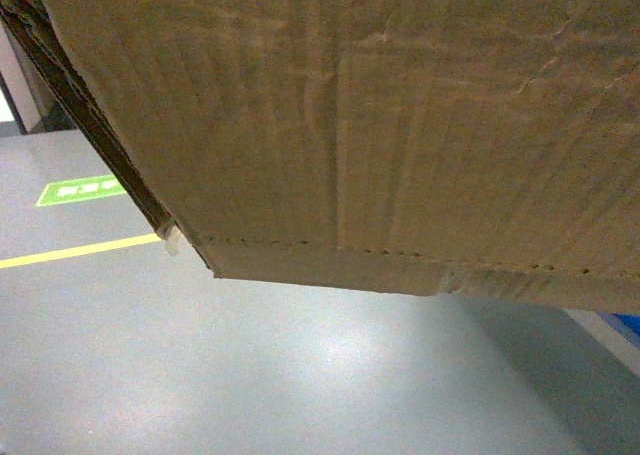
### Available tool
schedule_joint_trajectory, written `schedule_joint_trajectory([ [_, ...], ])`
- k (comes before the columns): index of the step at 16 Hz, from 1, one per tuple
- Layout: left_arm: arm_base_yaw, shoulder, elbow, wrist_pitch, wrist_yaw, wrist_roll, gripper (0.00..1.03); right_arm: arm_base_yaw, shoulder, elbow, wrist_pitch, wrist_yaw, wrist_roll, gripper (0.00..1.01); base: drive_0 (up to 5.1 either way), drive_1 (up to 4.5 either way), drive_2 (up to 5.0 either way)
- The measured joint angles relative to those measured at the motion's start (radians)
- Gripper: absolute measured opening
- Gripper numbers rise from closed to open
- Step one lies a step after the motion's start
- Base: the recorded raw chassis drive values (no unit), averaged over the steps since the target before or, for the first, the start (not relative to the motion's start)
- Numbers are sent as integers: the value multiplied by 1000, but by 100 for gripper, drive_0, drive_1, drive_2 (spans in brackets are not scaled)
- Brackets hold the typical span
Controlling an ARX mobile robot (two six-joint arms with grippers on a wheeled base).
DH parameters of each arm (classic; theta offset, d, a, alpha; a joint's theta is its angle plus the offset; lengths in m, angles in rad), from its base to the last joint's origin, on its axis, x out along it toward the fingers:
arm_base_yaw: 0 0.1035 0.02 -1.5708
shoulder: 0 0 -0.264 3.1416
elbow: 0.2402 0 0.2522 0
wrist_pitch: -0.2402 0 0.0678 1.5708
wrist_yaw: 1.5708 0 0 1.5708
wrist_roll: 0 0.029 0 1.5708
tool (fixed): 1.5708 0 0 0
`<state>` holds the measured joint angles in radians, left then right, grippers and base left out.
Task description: Sort boxes to right shelf from conveyor
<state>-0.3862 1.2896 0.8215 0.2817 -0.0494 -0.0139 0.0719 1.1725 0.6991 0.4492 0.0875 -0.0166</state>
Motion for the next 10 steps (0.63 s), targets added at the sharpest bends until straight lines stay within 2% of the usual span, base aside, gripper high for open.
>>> schedule_joint_trajectory([
  [8,4,0,0,-1,0,0,3,0,3,0,3,-1,-1,4,289,-568,-215],
  [10,2,0,0,-1,0,0,3,0,4,0,2,0,-1,4,-18,-298,-151],
])
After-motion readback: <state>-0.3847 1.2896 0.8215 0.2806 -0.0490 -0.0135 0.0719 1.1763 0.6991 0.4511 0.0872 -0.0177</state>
